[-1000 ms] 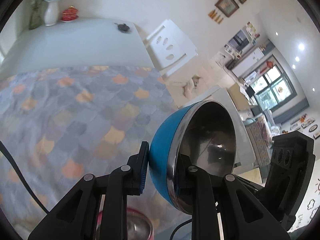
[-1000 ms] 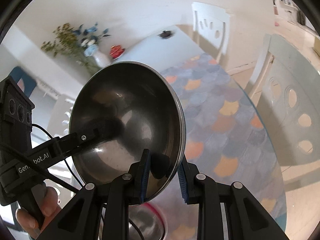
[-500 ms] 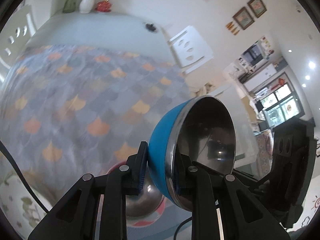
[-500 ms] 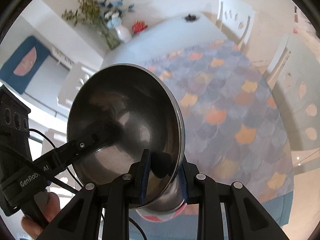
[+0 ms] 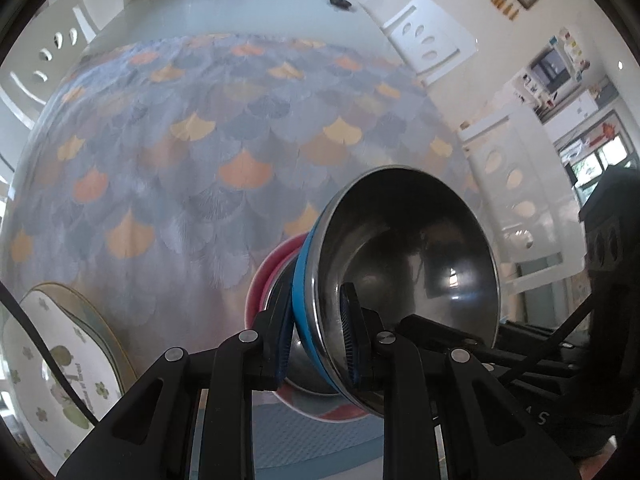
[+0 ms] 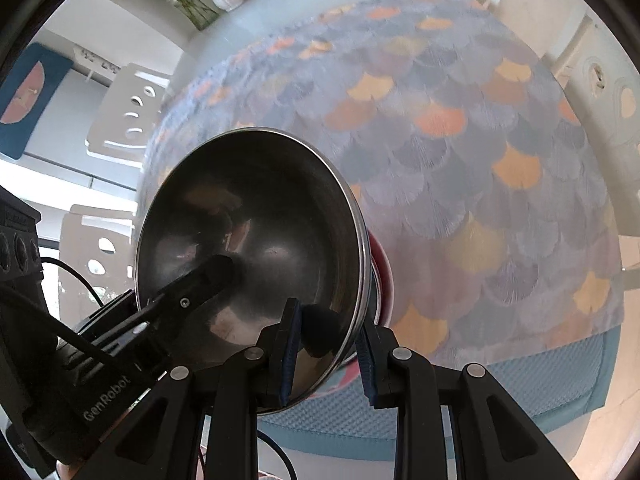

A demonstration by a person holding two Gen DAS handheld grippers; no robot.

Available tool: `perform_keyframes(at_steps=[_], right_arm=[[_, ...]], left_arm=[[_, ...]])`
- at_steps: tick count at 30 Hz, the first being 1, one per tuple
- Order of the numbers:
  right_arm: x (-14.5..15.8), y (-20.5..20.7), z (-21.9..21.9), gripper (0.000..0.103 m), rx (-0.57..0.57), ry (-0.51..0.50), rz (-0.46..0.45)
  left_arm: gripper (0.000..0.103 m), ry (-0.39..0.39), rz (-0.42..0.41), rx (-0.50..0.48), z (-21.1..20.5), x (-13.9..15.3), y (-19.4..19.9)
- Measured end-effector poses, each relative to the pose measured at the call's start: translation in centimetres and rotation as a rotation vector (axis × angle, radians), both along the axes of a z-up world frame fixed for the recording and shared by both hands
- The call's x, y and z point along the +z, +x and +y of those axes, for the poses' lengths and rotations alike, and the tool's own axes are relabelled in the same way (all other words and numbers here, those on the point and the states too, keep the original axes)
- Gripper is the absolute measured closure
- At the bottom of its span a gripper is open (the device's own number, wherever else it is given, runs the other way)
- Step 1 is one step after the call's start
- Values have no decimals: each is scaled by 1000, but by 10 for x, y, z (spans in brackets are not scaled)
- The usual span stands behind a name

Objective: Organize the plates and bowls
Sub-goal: 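Carry the blue-sided steel bowl over the nested bowls and lower it, then set the blue-sided bowl into the nested bowls and open both grippers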

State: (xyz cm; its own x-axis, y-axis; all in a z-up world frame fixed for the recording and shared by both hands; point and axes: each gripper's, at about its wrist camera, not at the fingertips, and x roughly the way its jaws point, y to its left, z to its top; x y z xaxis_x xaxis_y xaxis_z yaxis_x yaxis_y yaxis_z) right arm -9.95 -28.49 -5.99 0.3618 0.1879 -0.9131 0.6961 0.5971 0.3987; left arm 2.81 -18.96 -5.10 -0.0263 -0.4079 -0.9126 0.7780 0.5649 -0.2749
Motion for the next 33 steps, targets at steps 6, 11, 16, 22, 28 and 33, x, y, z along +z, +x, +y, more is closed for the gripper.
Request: perform_keyframes(at_steps=[6,11,16,22,28,33], right_arm=[[-6,0,5,78,0,15,38],[-9,-4,8,78,0,22,59],[-10,-1,8,77,-6,18,66],[-5,5,11,76,21,-26,72],[-7,1,6,76,-11,-21,88],[0,-9,-4,76,-43,-47,84]], left_arm=[[85,41,-20,-41,-1,-7,-8],[82,67,-34,-64,0,-10,-11],[72,76,-46,-54,5,-7,-3],[72,70,1,-18,11,-11,9],[72,68,1,-24,11,-12,8],[72,65,0,-31,9,-12,6]])
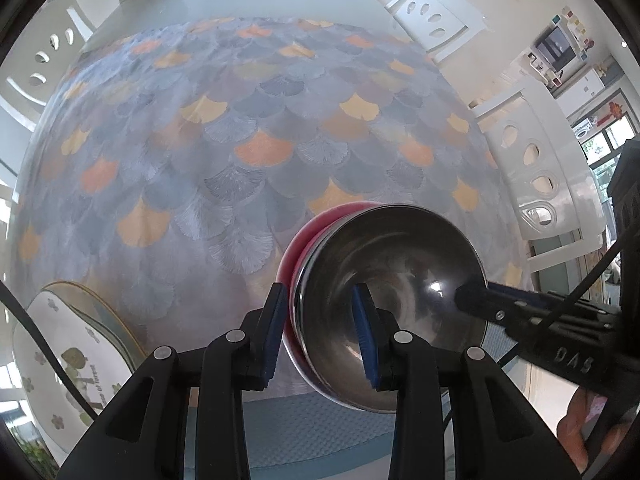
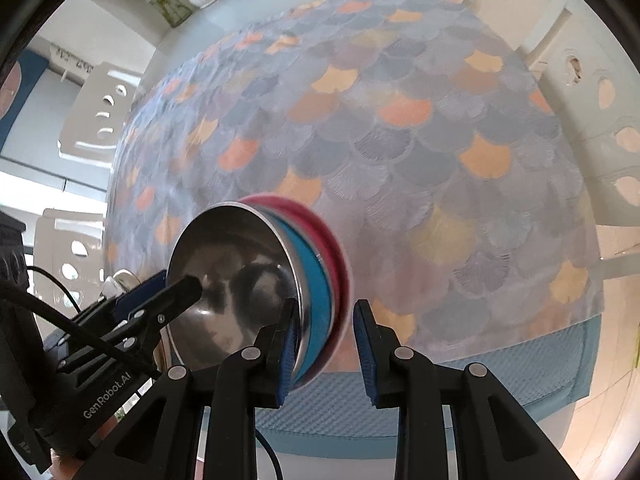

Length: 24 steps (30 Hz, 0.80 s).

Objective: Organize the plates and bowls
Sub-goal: 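Set the blue-sided bowl into the nested bowls and open both grippers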

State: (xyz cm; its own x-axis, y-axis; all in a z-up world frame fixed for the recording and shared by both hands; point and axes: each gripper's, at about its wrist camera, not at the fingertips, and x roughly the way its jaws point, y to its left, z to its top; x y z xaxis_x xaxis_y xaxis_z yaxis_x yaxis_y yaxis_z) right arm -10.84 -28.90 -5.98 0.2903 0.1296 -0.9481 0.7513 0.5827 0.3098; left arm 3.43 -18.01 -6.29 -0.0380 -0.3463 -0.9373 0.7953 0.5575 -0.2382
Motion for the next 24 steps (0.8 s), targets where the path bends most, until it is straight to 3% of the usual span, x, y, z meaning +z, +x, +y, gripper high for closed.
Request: perform_keyframes(at_steps=[10,16,18,19,20,22,24], right_arm=[[-6,-13,-5,76,-39,51,-1],[24,-18,-11,75,-46,-8,-72],[36,-21,-16,67,-63,-36,-113],[40,-22,-17,52,-70,-47,-129],[43,-23,-19,45,-77,-56,-146],[44,-25,-20,44,-85,-58,-167],[38,-24,-22,44,-76,-24,-168]], left_arm=[[72,-4,-5,3,2,2,0],[72,-58,-6,33,11,18,8],[72,-89,4,53,14,25,13],[72,-104,12,63,16,28,15],[72,-120,24,74,18,30,18],[69,-135,44,86,21,30,21],[51,-130,62,102,22,28,23]])
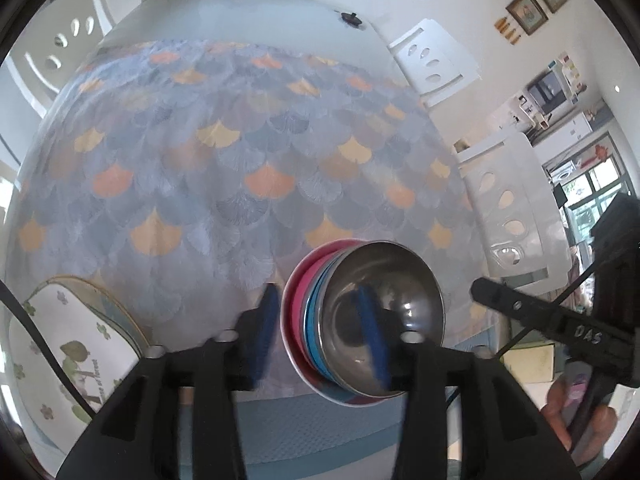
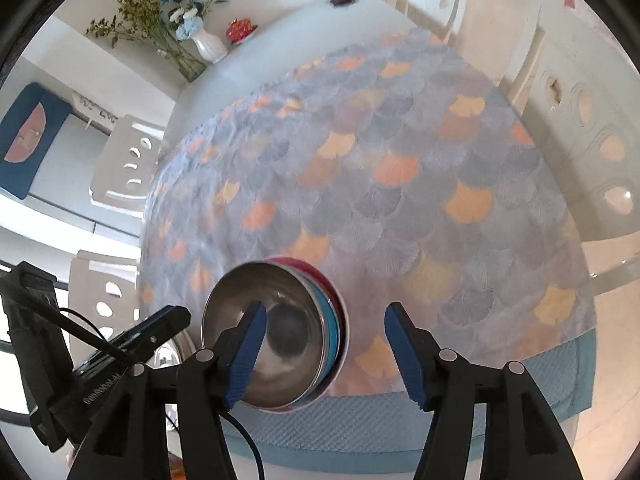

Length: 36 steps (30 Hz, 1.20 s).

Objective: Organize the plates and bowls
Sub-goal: 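Set the blue-sided bowl into the nested bowls and open both grippers, then pull both grippers back from the nested bowl stack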

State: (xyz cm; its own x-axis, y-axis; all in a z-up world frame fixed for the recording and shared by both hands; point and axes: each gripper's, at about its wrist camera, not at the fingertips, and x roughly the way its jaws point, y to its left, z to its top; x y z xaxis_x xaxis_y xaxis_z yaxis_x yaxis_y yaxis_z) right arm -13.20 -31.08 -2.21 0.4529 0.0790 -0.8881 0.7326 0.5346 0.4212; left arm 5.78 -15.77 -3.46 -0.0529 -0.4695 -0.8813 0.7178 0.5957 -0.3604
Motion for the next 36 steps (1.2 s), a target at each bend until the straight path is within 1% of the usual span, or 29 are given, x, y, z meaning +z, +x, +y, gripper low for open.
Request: perform_keyframes(at_steps=[1,4,7,9,13,17,22,26,31,34,36], right_arm=[[-5,0,0,44,3,28,2],[-17,-1,0,44,0,70,11],[-26,0,2,44,17,79,30],[-30,1,3,44,26,82,38],[-28,5,7,44,53,41,49],[-18,11,14,44,103,-44,45],[-8,15,30,44,174,-117,33],[-5,13,44,44,213,-135,20],[-3,6,59,44,226,-132,1],[0,2,66,44,221,-144,3],[4,-2,72,44,209,-158,8]], left_arm=[[42,-1,7,11,1,-1,1],[41,-8,48,41,6,-8,5],[41,-3,100,72,10,-18,7],[41,1,115,85,12,-23,7],[41,9,115,94,13,-27,5],[41,18,112,102,15,-28,2],[41,34,100,112,21,-28,-9],[41,44,69,115,26,-24,-22],[41,46,35,107,36,-17,-38],[41,27,40,94,42,-15,-43],[41,-5,63,89,48,-13,-42]])
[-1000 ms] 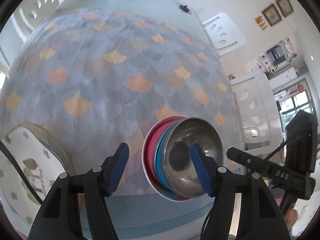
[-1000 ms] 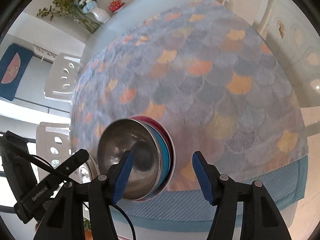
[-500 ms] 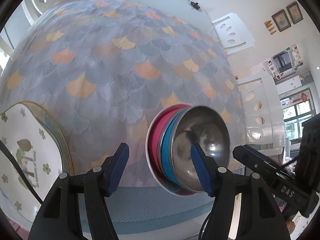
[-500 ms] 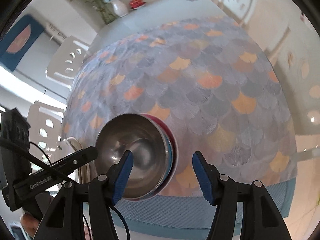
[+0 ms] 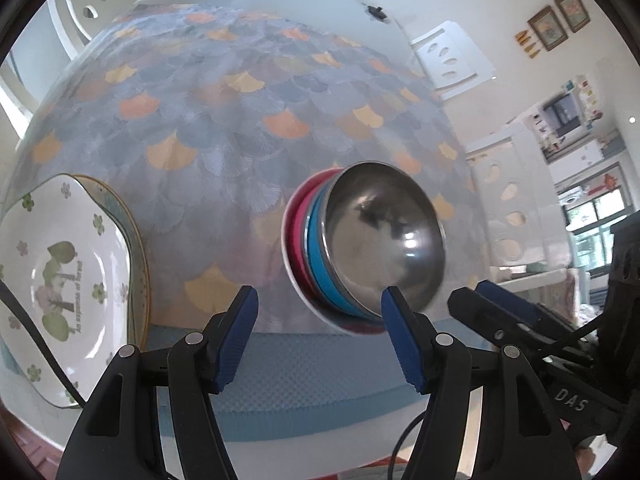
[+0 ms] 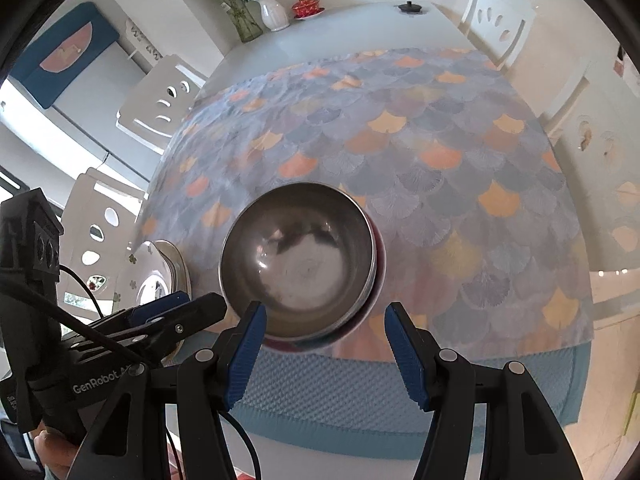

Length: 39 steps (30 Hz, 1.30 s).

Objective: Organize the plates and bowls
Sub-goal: 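Pull both grippers back from the nested bowl stack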

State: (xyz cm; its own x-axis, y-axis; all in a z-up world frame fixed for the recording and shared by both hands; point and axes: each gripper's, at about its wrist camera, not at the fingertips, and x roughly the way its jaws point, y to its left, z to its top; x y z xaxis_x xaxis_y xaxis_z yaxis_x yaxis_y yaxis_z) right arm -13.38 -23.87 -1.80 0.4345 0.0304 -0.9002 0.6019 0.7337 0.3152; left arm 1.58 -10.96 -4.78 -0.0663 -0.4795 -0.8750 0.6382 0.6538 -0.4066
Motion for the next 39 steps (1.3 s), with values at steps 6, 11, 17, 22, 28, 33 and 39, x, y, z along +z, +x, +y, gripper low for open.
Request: perform_keyframes(at_steps=[6,11,17,22,28,33,39], right_arm=[[4,-9,16,44,-65,-14,23],[-4,-25,27,44,-204,68,18],[8,-40,56,44,-333,85,-42],[16,-53,70,44,-404,66,-70],[14,-60,68,44,-423,79,-62],[14,-55,55,44,-387,68,-70],[6,-44,29,44,-327,64,-70]], left_arm=[[41,-62,28,-44,21,5,2],[41,-97,17,-73,55,16,-1],[41,-93,0,-70,78,21,2],[41,-96,24,-72,83,17,3],[41,-114,55,-92,69,15,-2],[41,-114,58,-85,53,15,0],[41,-97,73,-42,26,4,12]])
